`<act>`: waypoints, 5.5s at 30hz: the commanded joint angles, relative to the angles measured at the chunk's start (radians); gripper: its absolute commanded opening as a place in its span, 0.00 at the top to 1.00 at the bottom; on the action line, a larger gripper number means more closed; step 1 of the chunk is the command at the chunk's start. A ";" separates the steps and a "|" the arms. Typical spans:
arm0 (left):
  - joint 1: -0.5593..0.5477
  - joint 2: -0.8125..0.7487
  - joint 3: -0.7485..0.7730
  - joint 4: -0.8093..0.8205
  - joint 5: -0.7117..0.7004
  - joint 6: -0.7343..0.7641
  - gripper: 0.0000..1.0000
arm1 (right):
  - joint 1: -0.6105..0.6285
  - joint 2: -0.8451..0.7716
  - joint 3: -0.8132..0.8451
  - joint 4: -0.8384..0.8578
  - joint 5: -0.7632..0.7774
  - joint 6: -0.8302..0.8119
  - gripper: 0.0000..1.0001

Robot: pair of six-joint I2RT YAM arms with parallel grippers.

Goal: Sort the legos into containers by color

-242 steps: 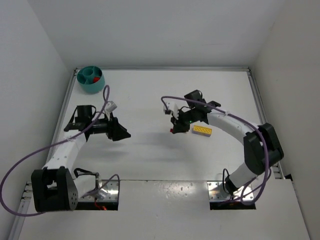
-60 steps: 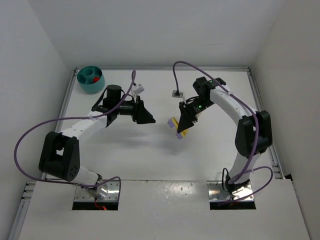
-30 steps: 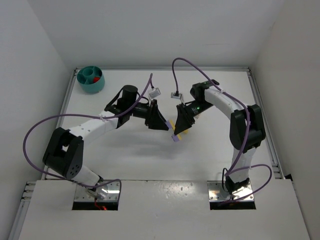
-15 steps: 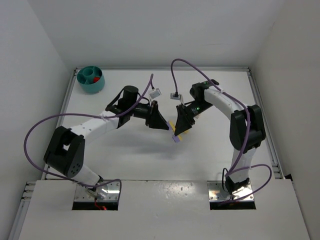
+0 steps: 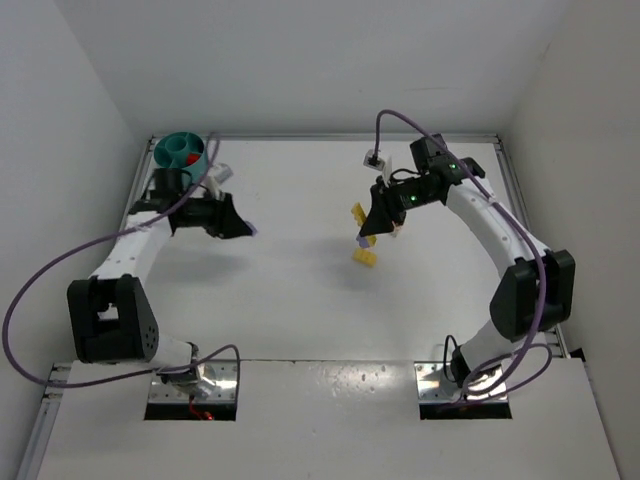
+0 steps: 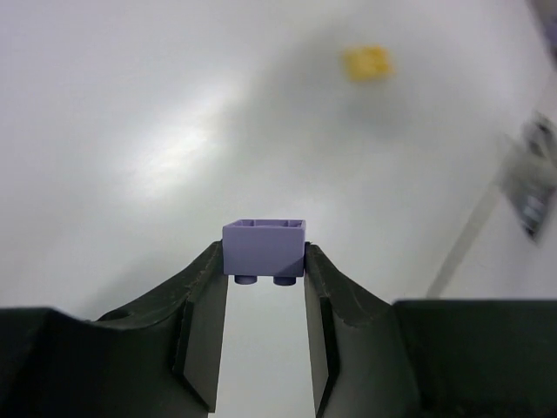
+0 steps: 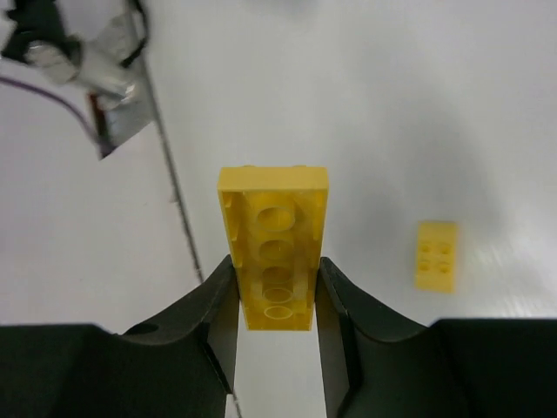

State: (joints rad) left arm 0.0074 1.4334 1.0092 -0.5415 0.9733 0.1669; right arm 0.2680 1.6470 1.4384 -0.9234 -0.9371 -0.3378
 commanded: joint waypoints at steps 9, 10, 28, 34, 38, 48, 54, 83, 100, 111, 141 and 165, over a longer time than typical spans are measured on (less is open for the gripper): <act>0.443 0.341 0.679 -0.075 -0.510 0.080 0.98 | 0.002 -0.128 -0.141 0.351 0.302 0.238 1.00; 0.480 0.395 0.792 -0.109 -0.496 0.080 0.98 | 0.002 -0.128 -0.141 0.351 0.302 0.238 1.00; 0.448 0.766 1.112 -0.072 -0.420 0.026 0.90 | 0.002 -0.101 -0.131 0.331 0.311 0.238 1.00; 0.430 0.799 1.137 -0.042 -0.440 0.017 0.86 | 0.002 -0.092 -0.131 0.331 0.311 0.238 1.00; 0.421 0.840 1.170 -0.032 -0.449 -0.006 0.85 | 0.002 -0.092 -0.131 0.331 0.311 0.238 1.00; 0.391 0.881 1.198 -0.003 -0.489 -0.026 0.73 | 0.011 -0.072 -0.122 0.322 0.320 0.229 1.00; 0.382 0.891 1.207 0.006 -0.527 -0.035 0.50 | 0.011 -0.062 -0.122 0.313 0.330 0.229 1.00; -0.256 -0.093 0.059 0.310 0.001 -0.188 0.40 | 0.019 -0.081 -0.331 1.000 -0.354 0.940 1.00; -0.494 0.018 0.120 0.508 0.127 -0.507 0.36 | 0.019 -0.119 -0.386 1.095 -0.401 0.979 1.00; -0.503 0.059 0.150 0.558 0.136 -0.576 0.34 | 0.028 -0.119 -0.395 1.095 -0.419 0.970 1.00; 0.194 -0.019 0.200 0.013 -0.265 0.031 0.82 | -0.046 -0.119 -0.196 0.540 -0.195 0.462 1.00; 0.476 0.800 1.151 0.107 -0.464 -0.156 0.71 | -0.036 -0.064 -0.150 0.475 -0.167 0.399 1.00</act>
State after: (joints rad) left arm 0.4801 2.2402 2.1067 -0.4755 0.4831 0.0479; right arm 0.2253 1.5852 1.2522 -0.4587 -1.0992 0.0856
